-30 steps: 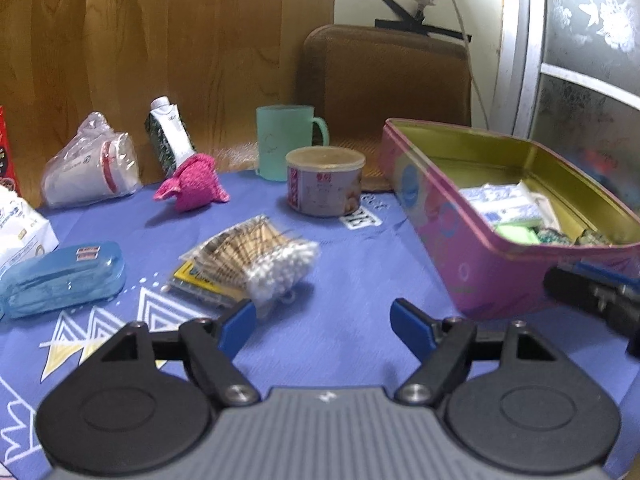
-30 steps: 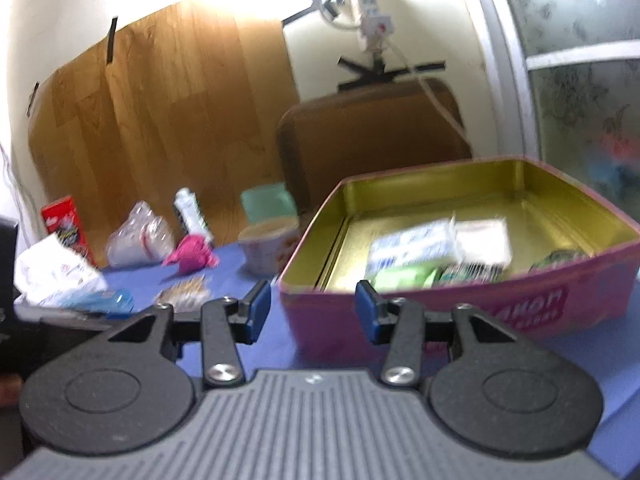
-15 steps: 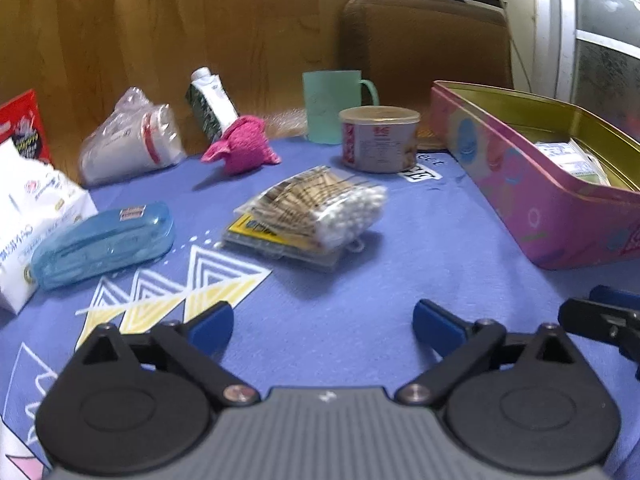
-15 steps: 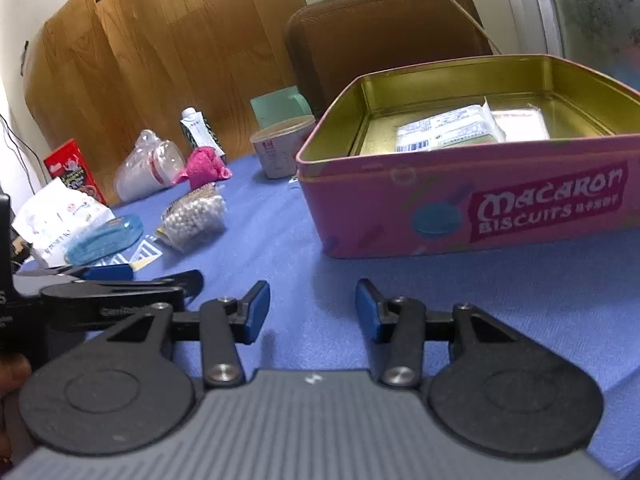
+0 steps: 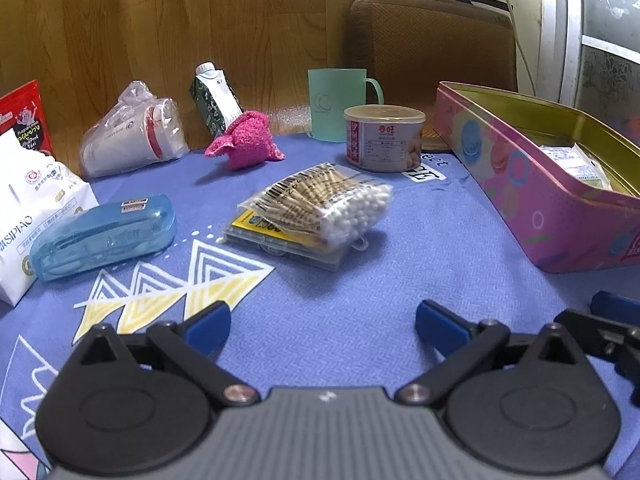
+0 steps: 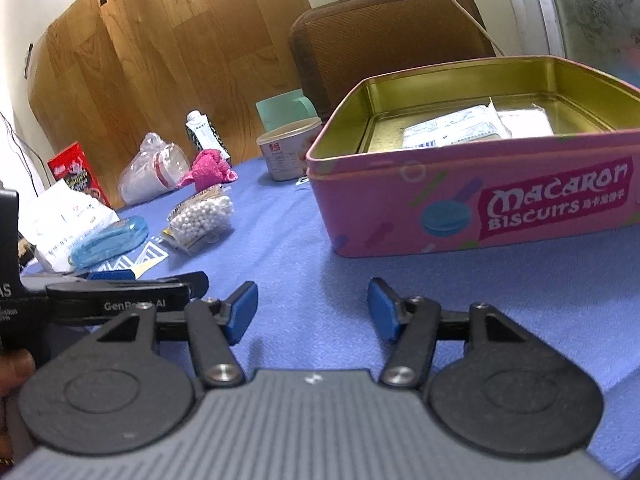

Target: Organize soft objects

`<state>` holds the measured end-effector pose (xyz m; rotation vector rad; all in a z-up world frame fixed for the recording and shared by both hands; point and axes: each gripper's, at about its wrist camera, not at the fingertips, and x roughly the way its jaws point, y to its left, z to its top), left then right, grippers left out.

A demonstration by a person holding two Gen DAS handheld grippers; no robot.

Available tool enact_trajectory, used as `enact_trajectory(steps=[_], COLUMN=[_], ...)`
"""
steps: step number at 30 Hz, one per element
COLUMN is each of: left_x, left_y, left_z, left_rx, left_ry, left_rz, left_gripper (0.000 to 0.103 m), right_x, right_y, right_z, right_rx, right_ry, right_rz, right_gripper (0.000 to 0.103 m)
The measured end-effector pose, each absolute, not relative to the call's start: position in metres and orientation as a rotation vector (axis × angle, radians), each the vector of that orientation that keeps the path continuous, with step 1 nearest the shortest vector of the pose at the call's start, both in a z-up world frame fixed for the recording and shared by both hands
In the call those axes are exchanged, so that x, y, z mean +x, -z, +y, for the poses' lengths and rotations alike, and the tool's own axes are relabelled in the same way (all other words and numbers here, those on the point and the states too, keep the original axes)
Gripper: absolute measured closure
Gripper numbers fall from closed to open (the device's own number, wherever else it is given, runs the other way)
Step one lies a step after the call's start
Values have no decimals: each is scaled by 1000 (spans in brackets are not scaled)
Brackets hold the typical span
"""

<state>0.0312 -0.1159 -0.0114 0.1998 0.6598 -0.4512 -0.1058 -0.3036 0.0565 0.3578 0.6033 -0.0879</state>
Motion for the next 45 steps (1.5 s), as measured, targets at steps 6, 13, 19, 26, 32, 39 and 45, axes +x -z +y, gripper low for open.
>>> enact_trajectory(steps=[6, 13, 19, 26, 32, 39, 45], left_x=[33, 32, 32, 32, 32, 33, 33], left_y=[11, 11, 11, 11, 12, 12, 12], left_z=[-114, -115, -115, -115, -115, -114, -115], left_rx=[202, 202, 202, 202, 202, 201, 201], left_ry=[457, 452, 449, 447, 447, 446, 443], left_rz=[661, 661, 662, 662, 663, 664, 664], left_gripper=[1, 0, 0, 0, 0, 0, 0], right_x=[-96, -92, -92, -90, -88, -87, -86], right_y=[-64, -66, -66, -65, -64, -65, -65], right_z=[-291, -279, -272, -264, -262, -261, -262], right_rx=[310, 293, 303, 277, 262, 259, 264], right_ry=[143, 179, 201, 235, 243, 245, 243], right_rz=[683, 745, 749, 747, 751, 764, 767], right_gripper=[39, 26, 21, 20, 19, 18, 18])
